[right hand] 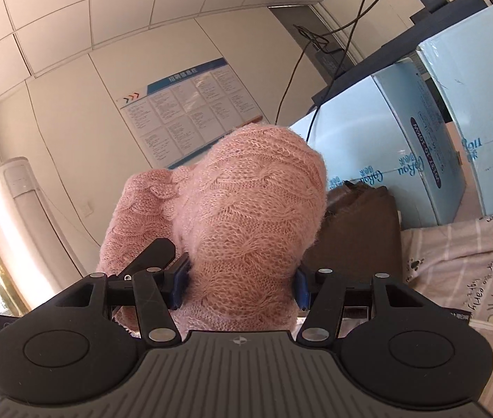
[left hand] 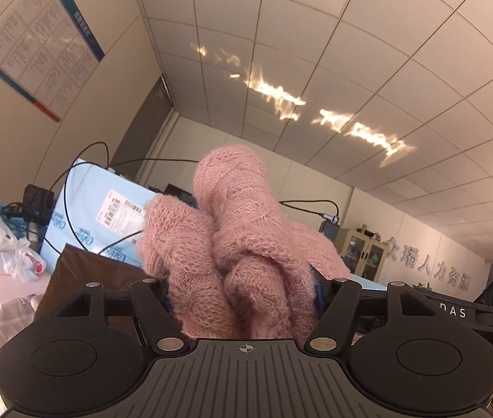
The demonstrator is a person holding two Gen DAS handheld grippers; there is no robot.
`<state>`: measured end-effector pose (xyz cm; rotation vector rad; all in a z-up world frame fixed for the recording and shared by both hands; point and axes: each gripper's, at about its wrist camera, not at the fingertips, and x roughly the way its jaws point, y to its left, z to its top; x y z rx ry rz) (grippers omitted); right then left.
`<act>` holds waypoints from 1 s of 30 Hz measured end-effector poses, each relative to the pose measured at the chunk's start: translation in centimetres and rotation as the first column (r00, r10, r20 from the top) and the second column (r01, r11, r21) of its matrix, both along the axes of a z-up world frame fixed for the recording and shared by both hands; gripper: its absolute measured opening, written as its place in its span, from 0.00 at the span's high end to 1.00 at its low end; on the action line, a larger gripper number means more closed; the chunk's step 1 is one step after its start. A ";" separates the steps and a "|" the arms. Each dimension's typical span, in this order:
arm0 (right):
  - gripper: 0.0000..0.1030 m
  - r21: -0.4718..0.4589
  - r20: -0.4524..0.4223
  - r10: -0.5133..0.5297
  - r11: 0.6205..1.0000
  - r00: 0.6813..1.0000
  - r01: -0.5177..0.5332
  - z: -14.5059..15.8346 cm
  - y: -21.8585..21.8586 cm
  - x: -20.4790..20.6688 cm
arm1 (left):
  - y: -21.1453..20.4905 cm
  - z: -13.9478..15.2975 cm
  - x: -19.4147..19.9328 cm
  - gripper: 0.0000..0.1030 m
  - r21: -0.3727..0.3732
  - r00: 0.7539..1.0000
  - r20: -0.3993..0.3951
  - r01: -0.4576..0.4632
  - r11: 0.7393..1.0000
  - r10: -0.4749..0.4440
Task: Fold clothes
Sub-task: 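Lift the rolled sweater with both grippers and carry it toward the brown garment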
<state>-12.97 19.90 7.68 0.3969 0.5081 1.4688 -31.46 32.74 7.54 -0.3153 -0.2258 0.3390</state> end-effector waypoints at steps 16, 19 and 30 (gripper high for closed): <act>0.46 0.042 0.054 -0.065 0.997 0.996 0.063 0.1 10.2 5.1 | 8.5 -4.0 6.8 0.37 -0.103 0.995 0.081 -0.048 0.993 0.057; 0.46 -0.001 0.063 -0.088 0.996 0.994 0.088 -1.7 12.0 6.5 | 10.8 -5.7 7.3 0.37 -0.165 1.000 0.001 -0.028 0.986 0.028; 0.39 -0.165 0.024 -0.206 0.964 0.978 0.207 -8.1 17.3 8.7 | 12.6 -8.3 7.3 0.08 -0.226 0.965 -0.149 -0.246 0.943 0.216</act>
